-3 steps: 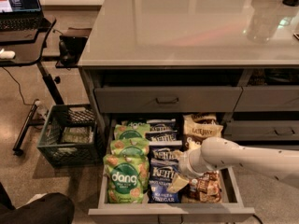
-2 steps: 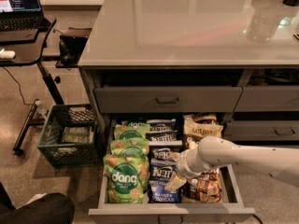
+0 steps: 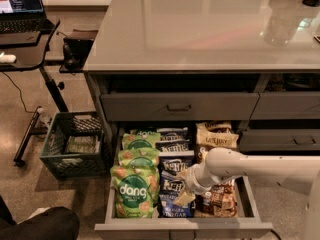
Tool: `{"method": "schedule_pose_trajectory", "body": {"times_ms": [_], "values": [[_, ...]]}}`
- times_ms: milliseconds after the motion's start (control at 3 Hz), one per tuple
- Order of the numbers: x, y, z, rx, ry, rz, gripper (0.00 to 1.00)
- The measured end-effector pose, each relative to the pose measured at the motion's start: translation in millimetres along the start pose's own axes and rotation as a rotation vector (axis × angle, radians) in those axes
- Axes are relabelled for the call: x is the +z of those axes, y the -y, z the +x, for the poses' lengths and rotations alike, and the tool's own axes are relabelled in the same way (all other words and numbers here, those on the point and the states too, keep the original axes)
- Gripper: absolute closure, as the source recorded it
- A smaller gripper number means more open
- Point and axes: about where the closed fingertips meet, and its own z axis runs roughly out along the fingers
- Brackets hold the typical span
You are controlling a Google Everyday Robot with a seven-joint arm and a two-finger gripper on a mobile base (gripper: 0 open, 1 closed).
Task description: Pick blue chip bag from middle drawer and place on counter
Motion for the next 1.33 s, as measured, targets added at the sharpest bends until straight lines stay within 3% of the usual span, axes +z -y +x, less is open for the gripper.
{"method": "schedule_pose_trajectory", "body": {"times_ms": [333, 1333], "values": [[8.5, -4.9, 6.0, 0.008, -0.012, -0.024, 0.39], [11.7, -7.5, 9.4, 0.016, -0.014, -0.035, 1.0]]}}
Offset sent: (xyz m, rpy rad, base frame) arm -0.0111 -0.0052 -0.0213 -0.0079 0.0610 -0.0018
